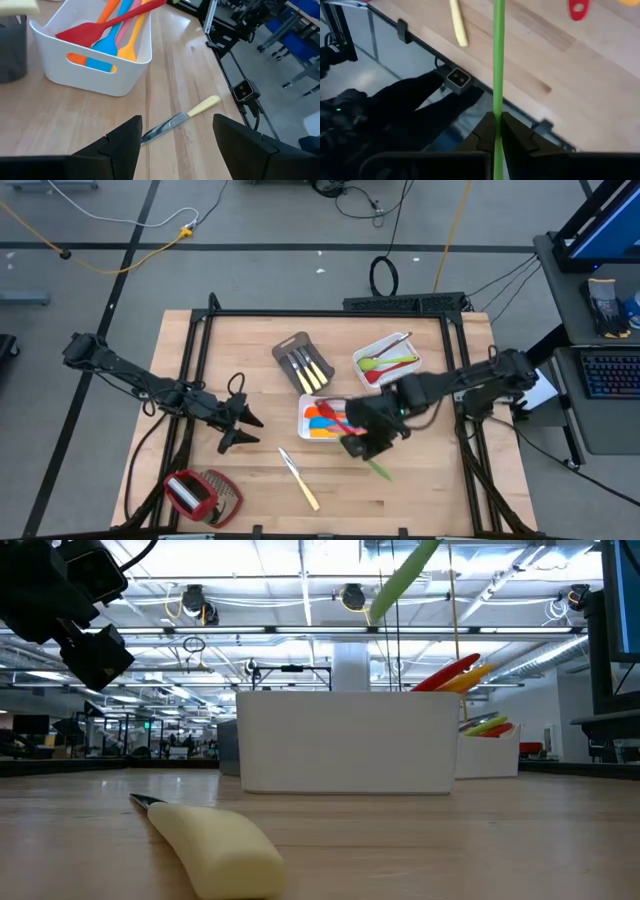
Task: Pick & Place Kitchen Items
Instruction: Put the green spatula into bottom white bin
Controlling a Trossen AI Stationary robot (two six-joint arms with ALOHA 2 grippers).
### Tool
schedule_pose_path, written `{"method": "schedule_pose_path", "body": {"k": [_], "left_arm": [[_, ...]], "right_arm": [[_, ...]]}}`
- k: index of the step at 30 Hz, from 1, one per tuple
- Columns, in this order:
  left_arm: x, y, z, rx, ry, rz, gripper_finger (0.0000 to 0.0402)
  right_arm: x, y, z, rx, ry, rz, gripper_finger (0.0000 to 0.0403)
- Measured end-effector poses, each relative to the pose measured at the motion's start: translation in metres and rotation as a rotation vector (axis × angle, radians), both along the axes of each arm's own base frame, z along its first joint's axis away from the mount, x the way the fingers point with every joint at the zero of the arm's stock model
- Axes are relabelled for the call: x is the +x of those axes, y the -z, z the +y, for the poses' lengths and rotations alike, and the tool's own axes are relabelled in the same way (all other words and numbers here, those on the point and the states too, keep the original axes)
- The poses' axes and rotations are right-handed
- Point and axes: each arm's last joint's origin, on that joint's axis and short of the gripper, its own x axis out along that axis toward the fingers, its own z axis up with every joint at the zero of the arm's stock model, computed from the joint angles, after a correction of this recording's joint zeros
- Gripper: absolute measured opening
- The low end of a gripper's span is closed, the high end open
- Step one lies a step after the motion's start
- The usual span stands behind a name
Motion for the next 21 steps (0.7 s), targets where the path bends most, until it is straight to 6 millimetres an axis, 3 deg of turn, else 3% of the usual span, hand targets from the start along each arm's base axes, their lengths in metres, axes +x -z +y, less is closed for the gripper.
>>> {"method": "schedule_pose_path", "body": {"k": [6, 12, 21], "left_arm": [[0.000, 0.000, 0.001, 0.027, -0.008, -0.011, 0.0250], [0.001, 0.000, 0.002, 0.046, -0.053, -0.018, 0.0250], [0.001, 0.000, 0.004, 0.033, -0.152, -0.018, 0.0250]], "right_arm": [[0.012, 0.000, -0.041, 0.114, 0.009, 0.002, 0.0010], [0.019, 0.001, -0.086, 0.100, -0.023, -0.107, 0.0010], [0.038, 0.034, -0.124, 0.181, -0.170, -0.144, 0.0010]]}}
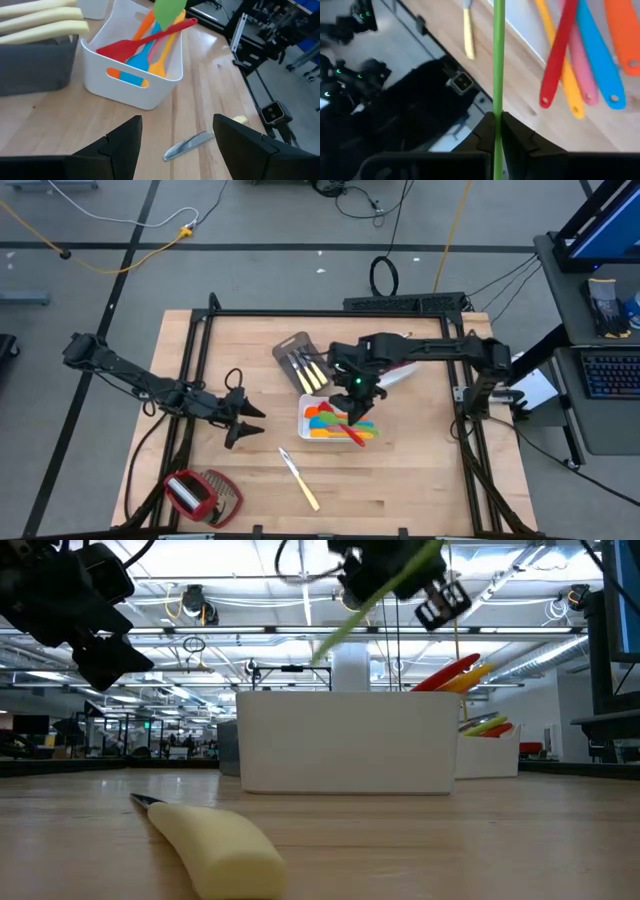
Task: Pick & Place Kitchen Items
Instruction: Put the green spatula into bottom white bin
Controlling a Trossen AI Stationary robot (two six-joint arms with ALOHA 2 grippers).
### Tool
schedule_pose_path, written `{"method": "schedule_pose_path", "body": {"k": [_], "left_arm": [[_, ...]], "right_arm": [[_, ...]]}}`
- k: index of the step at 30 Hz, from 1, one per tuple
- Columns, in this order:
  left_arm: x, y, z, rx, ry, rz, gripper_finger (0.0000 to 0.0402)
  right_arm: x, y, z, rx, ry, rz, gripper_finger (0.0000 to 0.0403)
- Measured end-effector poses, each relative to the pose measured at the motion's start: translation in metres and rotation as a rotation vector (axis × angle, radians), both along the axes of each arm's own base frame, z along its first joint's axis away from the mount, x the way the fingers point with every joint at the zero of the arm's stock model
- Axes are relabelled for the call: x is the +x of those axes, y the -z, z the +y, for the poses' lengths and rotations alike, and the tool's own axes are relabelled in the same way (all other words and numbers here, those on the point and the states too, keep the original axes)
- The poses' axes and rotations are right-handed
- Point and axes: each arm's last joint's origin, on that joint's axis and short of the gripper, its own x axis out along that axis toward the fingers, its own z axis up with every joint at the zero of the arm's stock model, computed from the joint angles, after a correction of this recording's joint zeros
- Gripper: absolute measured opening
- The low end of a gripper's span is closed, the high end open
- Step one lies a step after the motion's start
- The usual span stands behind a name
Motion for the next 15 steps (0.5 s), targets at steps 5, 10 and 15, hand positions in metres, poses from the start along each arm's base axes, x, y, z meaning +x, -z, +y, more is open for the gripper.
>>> {"method": "schedule_pose_path", "body": {"k": [5, 10, 15], "left_arm": [[0.000, 0.000, 0.000, -0.012, -0.024, 0.002, 0.0250], [0.000, 0.000, 0.001, -0.030, -0.036, 0.005, 0.0250], [0.000, 0.000, 0.001, -0.013, -0.029, 0.002, 0.0250]], "right_arm": [[0.013, 0.023, -0.013, 0.034, -0.061, -0.041, 0.0010], [0.023, 0.046, -0.025, 0.034, -0.078, -0.031, 0.0010], [0.031, 0.063, -0.035, 0.032, -0.079, -0.039, 0.0010]]}}
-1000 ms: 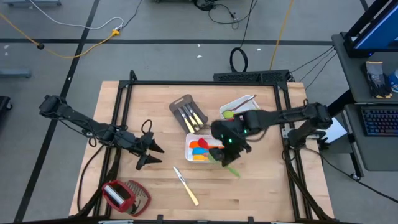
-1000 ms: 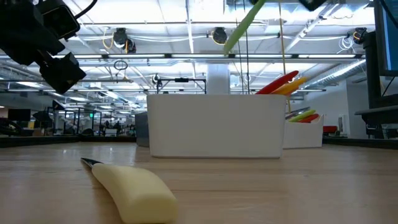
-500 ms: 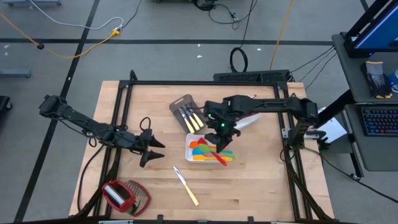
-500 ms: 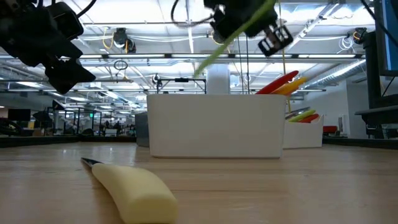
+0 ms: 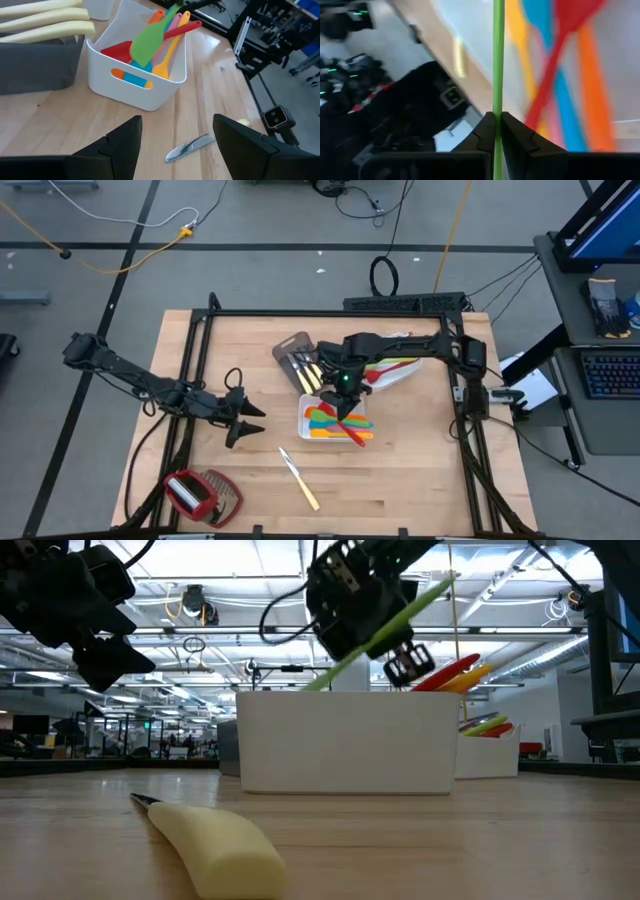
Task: Pick & Place Kitchen Items
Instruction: Put the green spatula into bottom white bin
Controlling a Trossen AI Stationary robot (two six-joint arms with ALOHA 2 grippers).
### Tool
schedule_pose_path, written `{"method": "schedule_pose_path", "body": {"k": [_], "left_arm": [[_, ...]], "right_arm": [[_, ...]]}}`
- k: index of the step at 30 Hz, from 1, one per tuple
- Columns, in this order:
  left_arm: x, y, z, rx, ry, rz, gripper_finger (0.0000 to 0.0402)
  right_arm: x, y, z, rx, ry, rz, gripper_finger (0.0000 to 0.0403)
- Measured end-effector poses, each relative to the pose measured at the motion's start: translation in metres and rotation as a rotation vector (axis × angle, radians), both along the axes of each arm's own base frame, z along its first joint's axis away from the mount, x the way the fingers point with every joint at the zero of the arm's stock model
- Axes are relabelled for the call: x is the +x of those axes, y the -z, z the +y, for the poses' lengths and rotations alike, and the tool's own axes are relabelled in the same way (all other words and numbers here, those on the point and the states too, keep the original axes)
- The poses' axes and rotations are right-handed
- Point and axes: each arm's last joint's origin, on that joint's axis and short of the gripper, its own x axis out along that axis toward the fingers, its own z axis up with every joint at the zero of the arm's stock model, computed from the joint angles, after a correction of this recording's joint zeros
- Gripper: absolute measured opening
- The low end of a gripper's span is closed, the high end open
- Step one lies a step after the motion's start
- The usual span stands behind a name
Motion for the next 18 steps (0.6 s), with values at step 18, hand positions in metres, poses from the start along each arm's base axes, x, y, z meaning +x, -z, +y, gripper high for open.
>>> {"method": "schedule_pose_path", "body": {"k": [18], "left_arm": [[0.000, 0.000, 0.000, 0.013, 0.005, 0.001, 0.0250]], "right_arm": [[0.008, 0.018, -0.010, -0.158, 0.055, 0.032, 0.0070]]}}
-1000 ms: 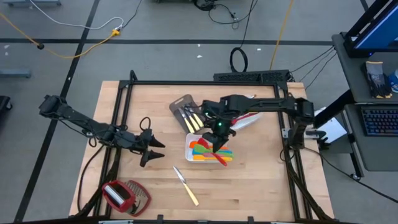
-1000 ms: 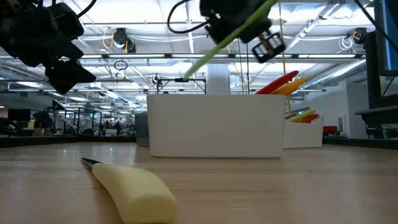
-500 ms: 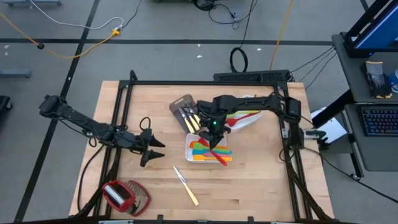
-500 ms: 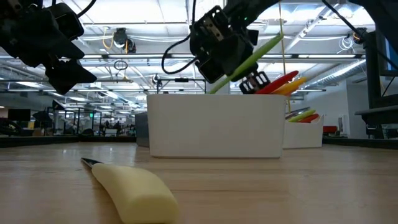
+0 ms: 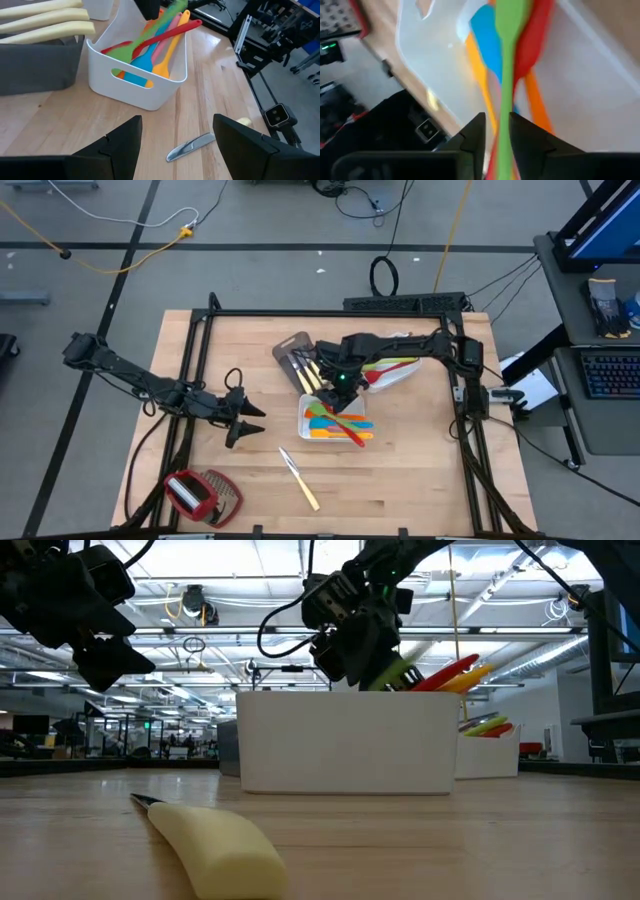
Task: Pick & Place Kitchen Items
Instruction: Put the green spatula into bottom white bin, then put the yellow knife into the black bin
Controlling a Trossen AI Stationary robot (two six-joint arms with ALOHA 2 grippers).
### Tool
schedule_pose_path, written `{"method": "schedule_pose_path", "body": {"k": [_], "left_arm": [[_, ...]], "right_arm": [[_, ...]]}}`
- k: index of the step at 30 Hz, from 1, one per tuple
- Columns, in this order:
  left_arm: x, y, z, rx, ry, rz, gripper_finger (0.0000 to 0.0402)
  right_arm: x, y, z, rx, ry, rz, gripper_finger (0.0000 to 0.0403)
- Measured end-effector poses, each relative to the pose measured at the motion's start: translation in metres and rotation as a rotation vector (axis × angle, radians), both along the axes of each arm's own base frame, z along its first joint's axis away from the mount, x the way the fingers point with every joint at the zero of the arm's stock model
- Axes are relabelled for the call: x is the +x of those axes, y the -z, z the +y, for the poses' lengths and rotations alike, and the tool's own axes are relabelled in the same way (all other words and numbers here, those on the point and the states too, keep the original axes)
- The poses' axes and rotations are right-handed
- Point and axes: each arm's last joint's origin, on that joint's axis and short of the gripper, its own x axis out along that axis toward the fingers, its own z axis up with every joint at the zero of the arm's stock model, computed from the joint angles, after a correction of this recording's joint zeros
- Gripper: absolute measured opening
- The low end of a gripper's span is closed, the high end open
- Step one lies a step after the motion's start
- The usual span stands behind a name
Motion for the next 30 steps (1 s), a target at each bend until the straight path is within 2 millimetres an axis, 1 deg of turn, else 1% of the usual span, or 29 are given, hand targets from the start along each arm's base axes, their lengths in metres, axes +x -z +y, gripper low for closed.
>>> {"method": "schedule_pose_path", "body": {"k": [3, 8, 11, 14, 17, 23, 26, 30], "left_arm": [[0.000, 0.000, 0.000, 0.000, 0.000, 0.000, 0.0250], [0.000, 0.000, 0.000, -0.002, -0.001, 0.000, 0.0250], [0.000, 0.000, 0.000, -0.017, -0.007, 0.001, 0.0250], [0.000, 0.000, 0.000, -0.022, -0.009, 0.001, 0.0250], [0.000, 0.000, 0.000, -0.025, -0.010, 0.000, 0.0250], [0.000, -0.001, 0.000, -0.020, -0.008, -0.005, 0.0250], [0.000, -0.001, 0.000, -0.020, -0.008, -0.005, 0.0250], [0.000, -0.001, 0.000, -0.004, -0.001, -0.012, 0.0250]], "right_arm": [[0.000, 0.001, 0.001, -0.048, 0.007, 0.013, 0.0094], [-0.003, -0.002, 0.002, -0.042, 0.011, 0.029, 0.0124], [-0.006, -0.006, 0.002, -0.039, 0.008, 0.036, 0.0132], [-0.013, -0.016, 0.004, -0.046, 0.000, 0.051, 0.0129], [-0.017, -0.028, 0.004, -0.063, 0.011, 0.016, 0.0122], [-0.029, -0.061, 0.009, -0.219, 0.056, -0.060, 0.0105], [-0.036, -0.080, 0.016, -0.288, 0.072, -0.133, 0.0098], [-0.049, -0.108, 0.030, -0.419, 0.138, -0.209, 0.0091]]}}
